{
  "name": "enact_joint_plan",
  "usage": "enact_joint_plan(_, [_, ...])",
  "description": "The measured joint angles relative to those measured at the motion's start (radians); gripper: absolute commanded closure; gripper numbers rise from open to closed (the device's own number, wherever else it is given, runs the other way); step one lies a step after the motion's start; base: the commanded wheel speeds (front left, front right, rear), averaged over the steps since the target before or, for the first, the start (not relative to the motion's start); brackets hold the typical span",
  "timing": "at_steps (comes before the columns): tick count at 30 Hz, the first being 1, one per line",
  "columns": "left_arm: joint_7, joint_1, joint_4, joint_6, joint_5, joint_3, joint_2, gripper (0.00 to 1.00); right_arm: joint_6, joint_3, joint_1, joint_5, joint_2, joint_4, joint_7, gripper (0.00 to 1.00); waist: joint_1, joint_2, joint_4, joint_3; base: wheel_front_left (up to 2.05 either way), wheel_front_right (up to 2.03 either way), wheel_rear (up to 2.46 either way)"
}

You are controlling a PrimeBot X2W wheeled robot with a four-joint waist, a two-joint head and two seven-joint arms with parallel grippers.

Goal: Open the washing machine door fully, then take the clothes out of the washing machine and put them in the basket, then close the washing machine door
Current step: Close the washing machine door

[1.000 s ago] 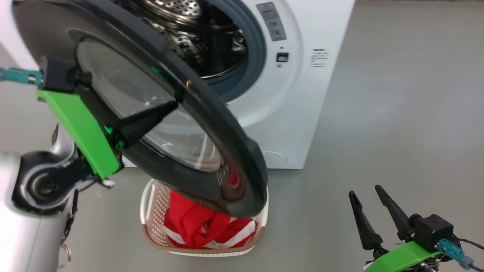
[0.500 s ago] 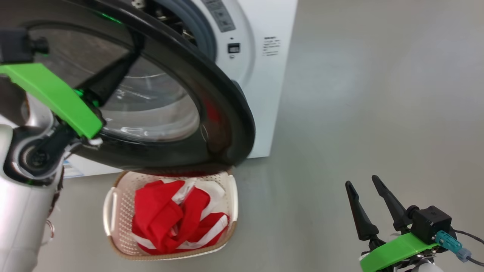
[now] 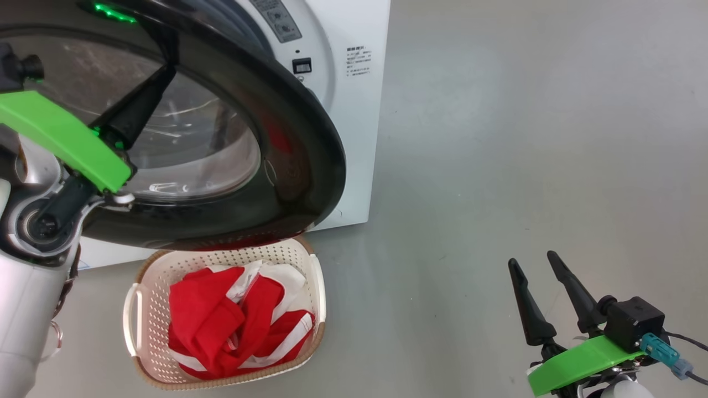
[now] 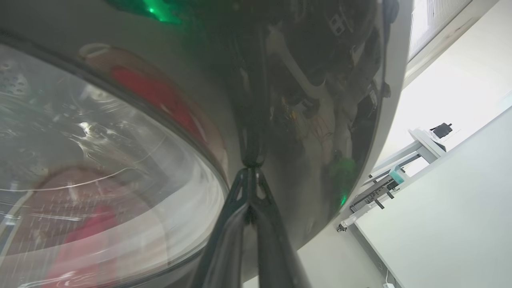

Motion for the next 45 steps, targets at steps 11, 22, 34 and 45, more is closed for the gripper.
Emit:
enact_joint_plan(11, [-0.063,0.026,-0.031,0.0,-0.072,-0.064,0.04,1.0,0.0,-0.011,-0.001,0.0,-0.001,-0.001,0.0,0.0,0.0,0.0,0.033,-0.01,0.0,0.0,0.0])
enact_joint_plan(22, [-0.221,0.243,-0.091,0.0,-0.139,-0.08,0.077,0.58,0.0,-0.012,0.001,0.0,-0.01,-0.002,0.0,0.0,0.0,0.0,0.065,-0.039,0.0,0.0,0.0])
enact_joint_plan(34, [-0.386,0.511,-0.12,0.0,-0.165,-0.109,0.099,0.0,0.0,-0.017,0.023,0.0,-0.016,-0.005,0.0,0.0,0.0,0.0,0.101,-0.065,0.0,0.0,0.0])
enact_joint_plan(45, [-0.516,0.681,-0.122,0.0,-0.172,-0.137,0.09,0.0,0.0,-0.017,0.056,0.0,-0.018,0.0,0.0,0.0,0.0,0.0,0.117,-0.088,0.0,0.0,0.0])
